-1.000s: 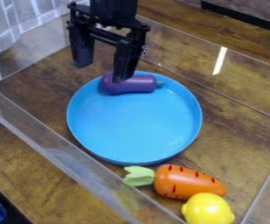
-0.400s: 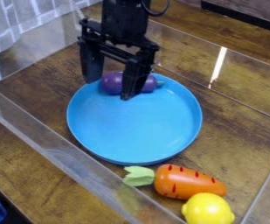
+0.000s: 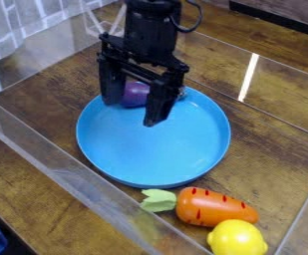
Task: Move the carrot to the left side
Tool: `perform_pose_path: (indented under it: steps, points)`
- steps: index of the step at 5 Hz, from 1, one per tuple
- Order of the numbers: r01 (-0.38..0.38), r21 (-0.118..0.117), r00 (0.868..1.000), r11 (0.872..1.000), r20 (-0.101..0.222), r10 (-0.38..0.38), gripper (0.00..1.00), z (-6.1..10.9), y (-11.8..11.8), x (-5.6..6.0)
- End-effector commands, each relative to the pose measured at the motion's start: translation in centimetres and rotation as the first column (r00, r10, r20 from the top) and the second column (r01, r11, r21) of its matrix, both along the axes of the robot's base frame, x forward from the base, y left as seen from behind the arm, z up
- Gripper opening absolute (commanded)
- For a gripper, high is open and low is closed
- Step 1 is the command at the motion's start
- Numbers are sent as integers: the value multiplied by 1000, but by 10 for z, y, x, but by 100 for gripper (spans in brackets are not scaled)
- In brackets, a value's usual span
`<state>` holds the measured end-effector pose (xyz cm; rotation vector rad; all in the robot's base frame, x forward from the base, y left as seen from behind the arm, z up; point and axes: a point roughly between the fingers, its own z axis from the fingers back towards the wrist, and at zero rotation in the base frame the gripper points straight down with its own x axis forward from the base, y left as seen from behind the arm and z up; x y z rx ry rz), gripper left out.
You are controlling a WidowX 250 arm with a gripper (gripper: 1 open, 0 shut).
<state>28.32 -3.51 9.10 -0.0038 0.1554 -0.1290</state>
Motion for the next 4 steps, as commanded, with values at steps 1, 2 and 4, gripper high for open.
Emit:
perform_pose_path:
  steps: [1,2,4]
  points:
    - [52,-8,998,999,35,-52,100,6,-15,-1]
    - [151,-10,987,989,51,-150,100,0,-40,-11]
    - [394,13,917,919,59,-394,100,-28,-95,-26]
